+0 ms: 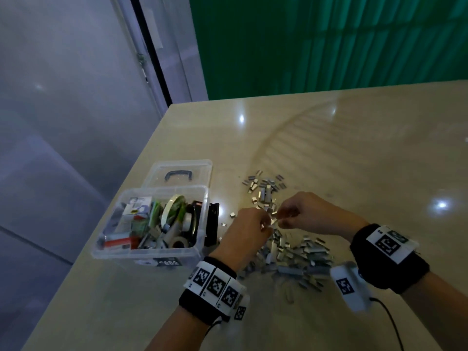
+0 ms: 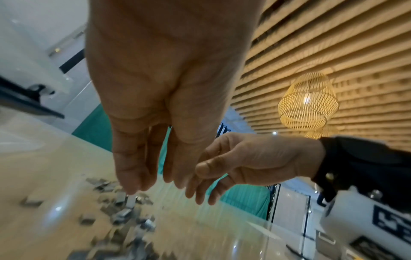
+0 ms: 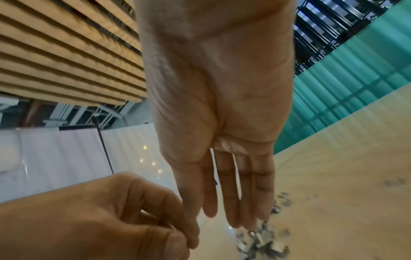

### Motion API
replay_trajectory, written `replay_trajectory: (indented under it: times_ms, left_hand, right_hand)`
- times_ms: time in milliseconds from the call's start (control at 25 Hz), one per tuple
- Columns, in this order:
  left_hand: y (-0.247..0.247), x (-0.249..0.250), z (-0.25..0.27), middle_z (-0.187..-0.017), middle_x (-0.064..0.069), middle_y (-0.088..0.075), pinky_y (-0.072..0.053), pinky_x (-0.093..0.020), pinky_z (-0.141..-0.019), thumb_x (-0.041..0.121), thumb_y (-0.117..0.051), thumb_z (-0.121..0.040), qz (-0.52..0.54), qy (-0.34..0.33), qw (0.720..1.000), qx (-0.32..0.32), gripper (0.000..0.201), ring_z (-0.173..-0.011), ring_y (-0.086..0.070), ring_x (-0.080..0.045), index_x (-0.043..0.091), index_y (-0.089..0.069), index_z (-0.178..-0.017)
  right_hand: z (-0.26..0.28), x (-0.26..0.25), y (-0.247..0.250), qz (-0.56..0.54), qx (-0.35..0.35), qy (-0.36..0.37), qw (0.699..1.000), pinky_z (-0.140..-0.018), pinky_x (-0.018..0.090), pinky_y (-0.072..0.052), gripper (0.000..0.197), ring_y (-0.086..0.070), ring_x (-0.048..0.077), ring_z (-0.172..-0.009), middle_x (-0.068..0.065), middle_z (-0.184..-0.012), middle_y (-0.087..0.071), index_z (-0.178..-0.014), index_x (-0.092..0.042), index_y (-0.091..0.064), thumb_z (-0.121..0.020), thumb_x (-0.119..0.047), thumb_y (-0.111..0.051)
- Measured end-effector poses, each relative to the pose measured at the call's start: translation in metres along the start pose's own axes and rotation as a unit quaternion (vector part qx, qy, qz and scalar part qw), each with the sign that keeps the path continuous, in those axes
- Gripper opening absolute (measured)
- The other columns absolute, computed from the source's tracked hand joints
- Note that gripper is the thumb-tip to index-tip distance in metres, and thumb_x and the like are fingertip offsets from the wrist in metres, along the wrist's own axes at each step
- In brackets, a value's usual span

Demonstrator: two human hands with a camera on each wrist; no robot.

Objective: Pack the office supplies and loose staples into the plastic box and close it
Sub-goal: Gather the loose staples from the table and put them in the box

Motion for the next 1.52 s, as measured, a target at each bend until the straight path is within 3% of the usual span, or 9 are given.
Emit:
replay_trajectory:
  times_ms: [120, 240, 520, 720, 960, 1160, 1280, 1400, 1520]
  left_hand:
    - [-0.045, -0.023, 0.002, -0.123, -0.007, -0.059, -0.049, -0.038, -0.094, 0.039, -0.077, -0.078, -0.058, 0.051, 0.993, -0.094, 0.053, -0.114, -0.056, -0.026, 0.023, -0.062, -0.127]
    - [-0.067, -0.037, 0.007, -0.133, -0.003, -0.048, -0.045, -0.048, -0.101, 0.052, -0.078, -0.073, -0.095, 0.065, 0.985, -0.127, 0.077, -0.123, -0.043, -0.03, 0.034, -0.045, -0.141]
    - [-0.072, -0.028, 0.006, -0.136, -0.005, -0.042, -0.043, -0.05, -0.104, 0.037, -0.074, -0.084, -0.15, 0.094, 0.978, -0.113, 0.06, -0.126, -0.037, -0.035, 0.03, -0.05, -0.139]
    - [-0.068, -0.023, 0.01, -0.132, -0.004, -0.047, -0.045, -0.039, -0.102, 0.029, -0.07, -0.089, -0.128, 0.081, 0.986, -0.067, 0.047, -0.123, -0.043, -0.027, 0.028, -0.058, -0.134]
    - [-0.062, -0.027, 0.018, -0.128, 0.0, -0.043, -0.05, -0.031, -0.1, 0.017, -0.078, -0.082, -0.035, 0.106, 0.994, 0.002, 0.041, -0.114, -0.051, -0.019, 0.021, -0.067, -0.122]
    - [-0.061, -0.029, 0.018, -0.125, -0.002, -0.046, -0.052, -0.025, -0.091, 0.016, -0.077, -0.084, -0.022, 0.117, 0.993, 0.001, 0.04, -0.109, -0.054, -0.02, 0.019, -0.067, -0.123]
    - [-0.064, -0.028, 0.012, -0.119, -0.005, -0.052, -0.051, -0.032, -0.09, 0.025, -0.077, -0.083, -0.054, 0.118, 0.991, -0.002, 0.034, -0.109, -0.054, -0.022, 0.02, -0.068, -0.115]
    - [-0.07, -0.027, 0.007, -0.112, -0.007, -0.053, -0.051, -0.036, -0.087, 0.03, -0.077, -0.082, -0.067, 0.127, 0.99, -0.008, 0.031, -0.103, -0.055, -0.023, 0.019, -0.067, -0.11]
    - [-0.071, -0.027, 0.005, -0.11, -0.008, -0.056, -0.054, -0.037, -0.086, 0.025, -0.075, -0.084, -0.038, 0.128, 0.991, -0.011, 0.023, -0.097, -0.061, -0.023, 0.018, -0.069, -0.105]
  right_hand:
    - [0.01, 0.04, -0.036, 0.117, -0.111, -0.079, 0.984, -0.091, 0.029, -0.044, 0.056, -0.055, 0.018, -0.117, -0.003, -0.131, -0.055, -0.136, -0.027, -0.055, -0.086, -0.041, -0.075]
    - [0.017, 0.054, -0.058, 0.163, -0.136, -0.081, 0.974, -0.101, 0.038, -0.042, 0.079, -0.041, 0.027, -0.129, 0.005, -0.142, -0.041, -0.152, -0.03, -0.033, -0.085, -0.045, -0.073]
    - [0.013, 0.049, -0.066, 0.186, -0.066, -0.04, 0.979, -0.078, 0.031, -0.038, 0.043, -0.045, 0.027, -0.112, 0.006, -0.12, -0.047, -0.123, -0.022, -0.061, -0.084, -0.037, -0.075]
    - [0.01, 0.053, -0.066, 0.136, -0.026, -0.023, 0.99, -0.073, 0.027, -0.036, 0.025, -0.046, 0.015, -0.091, -0.001, -0.103, -0.053, -0.109, -0.02, -0.069, -0.086, -0.027, -0.075]
    - [0.009, 0.061, -0.06, 0.088, 0.001, -0.015, 0.996, -0.073, 0.041, -0.055, 0.01, -0.06, 0.022, -0.083, 0.005, -0.097, -0.064, -0.091, -0.021, -0.07, -0.084, -0.014, -0.068]
    - [0.003, 0.066, -0.062, 0.073, 0.007, -0.022, 0.997, -0.079, 0.03, -0.047, 0.033, -0.058, 0.018, -0.098, 0.0, -0.116, -0.06, -0.118, -0.029, -0.064, -0.086, -0.023, -0.071]
    - [0.002, 0.058, -0.066, 0.074, -0.01, -0.014, 0.997, -0.085, 0.032, -0.042, 0.049, -0.05, 0.021, -0.112, 0.002, -0.126, -0.052, -0.132, -0.027, -0.055, -0.087, -0.034, -0.073]
    - [0.001, 0.05, -0.074, 0.105, -0.03, -0.009, 0.994, -0.086, 0.037, -0.047, 0.054, -0.045, 0.024, -0.113, 0.005, -0.124, -0.045, -0.131, -0.023, -0.054, -0.083, -0.036, -0.076]
    - [-0.001, 0.047, -0.073, 0.098, -0.01, -0.009, 0.995, -0.081, 0.035, -0.046, 0.036, -0.049, 0.025, -0.108, 0.005, -0.119, -0.048, -0.118, -0.019, -0.059, -0.085, -0.024, -0.072]
Point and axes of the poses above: each hand's wrist, its own z-axis away from the middle knuckle, its own y-axis out of the back of the hand, x = y × z, the point moved 8 cm from there along -z, towards the middle knuckle
